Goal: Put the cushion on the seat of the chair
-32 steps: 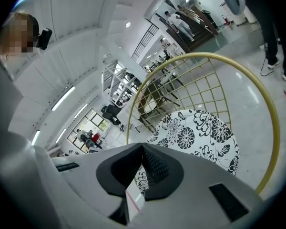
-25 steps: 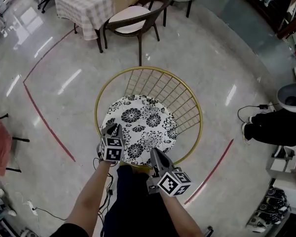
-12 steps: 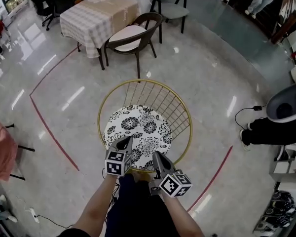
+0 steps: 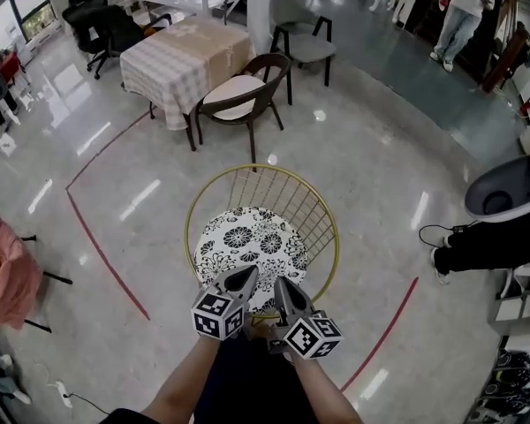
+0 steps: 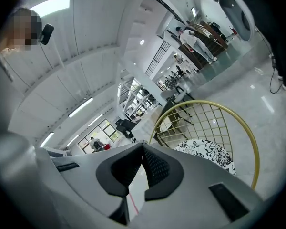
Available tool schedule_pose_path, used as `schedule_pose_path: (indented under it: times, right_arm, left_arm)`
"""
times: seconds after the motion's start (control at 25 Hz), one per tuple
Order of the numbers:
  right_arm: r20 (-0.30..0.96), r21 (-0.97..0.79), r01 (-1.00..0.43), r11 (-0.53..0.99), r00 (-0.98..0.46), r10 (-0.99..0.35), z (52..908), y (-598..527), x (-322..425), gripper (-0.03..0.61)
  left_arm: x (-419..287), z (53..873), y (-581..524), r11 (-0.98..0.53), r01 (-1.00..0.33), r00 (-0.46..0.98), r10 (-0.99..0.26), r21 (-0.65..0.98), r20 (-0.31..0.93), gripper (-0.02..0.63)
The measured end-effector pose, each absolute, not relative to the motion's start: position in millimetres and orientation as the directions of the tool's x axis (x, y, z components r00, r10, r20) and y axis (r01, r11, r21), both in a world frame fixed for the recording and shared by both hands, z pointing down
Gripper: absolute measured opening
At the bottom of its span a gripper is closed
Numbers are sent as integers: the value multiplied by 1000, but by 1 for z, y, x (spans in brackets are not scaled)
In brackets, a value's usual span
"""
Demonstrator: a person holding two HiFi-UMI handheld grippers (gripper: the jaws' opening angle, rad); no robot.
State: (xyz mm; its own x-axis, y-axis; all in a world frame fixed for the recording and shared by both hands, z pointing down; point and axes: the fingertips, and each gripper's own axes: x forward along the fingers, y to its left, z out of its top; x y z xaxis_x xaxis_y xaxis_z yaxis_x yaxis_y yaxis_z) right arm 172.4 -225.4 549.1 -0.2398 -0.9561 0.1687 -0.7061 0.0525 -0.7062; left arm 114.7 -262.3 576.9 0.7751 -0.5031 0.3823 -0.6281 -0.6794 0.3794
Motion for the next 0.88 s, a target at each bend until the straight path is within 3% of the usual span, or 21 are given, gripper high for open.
schedule_pose_path:
  times: [0.4,0.88]
  right_arm:
    - [144,-741,-669,51,-233,-962,515,-206,180,3]
    - [48,-638,-752,166,-254,-966,457,-188,178,0]
  left_arm:
    - [103,527,-226,-698,-604,796,-503,385,336,21]
    - [110,489,-197,-768,-550,835,-492,329,247,21]
